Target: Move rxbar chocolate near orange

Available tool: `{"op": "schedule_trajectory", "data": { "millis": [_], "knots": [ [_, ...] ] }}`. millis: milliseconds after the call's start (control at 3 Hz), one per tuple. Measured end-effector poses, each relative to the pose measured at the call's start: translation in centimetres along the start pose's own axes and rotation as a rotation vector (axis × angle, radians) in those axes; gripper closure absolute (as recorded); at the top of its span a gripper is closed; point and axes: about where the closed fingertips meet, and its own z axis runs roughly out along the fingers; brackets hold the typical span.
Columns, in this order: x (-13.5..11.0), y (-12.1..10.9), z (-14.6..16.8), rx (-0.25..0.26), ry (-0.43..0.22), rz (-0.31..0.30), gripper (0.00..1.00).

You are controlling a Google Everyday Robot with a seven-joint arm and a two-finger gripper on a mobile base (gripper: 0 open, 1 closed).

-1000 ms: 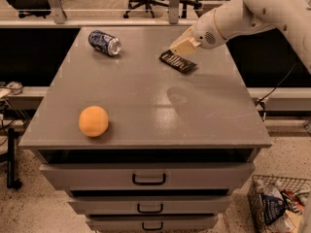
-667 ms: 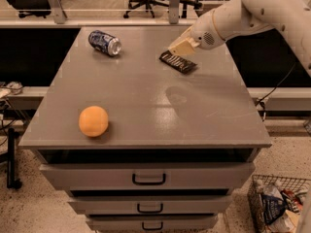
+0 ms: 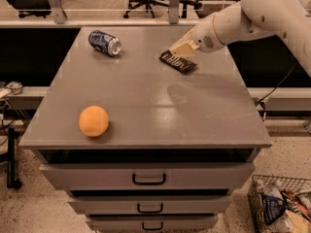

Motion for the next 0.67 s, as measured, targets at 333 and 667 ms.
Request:
{"op": "schedule_trajectory", "data": {
  "millis": [333,667],
  "knots": [
    [0.7,-2.2,0.6,0.111,-0.022,0.065,0.13],
    [1.5,-4.2,1.5,0.179,-0.031,0.109,0.00]
  ]
}}
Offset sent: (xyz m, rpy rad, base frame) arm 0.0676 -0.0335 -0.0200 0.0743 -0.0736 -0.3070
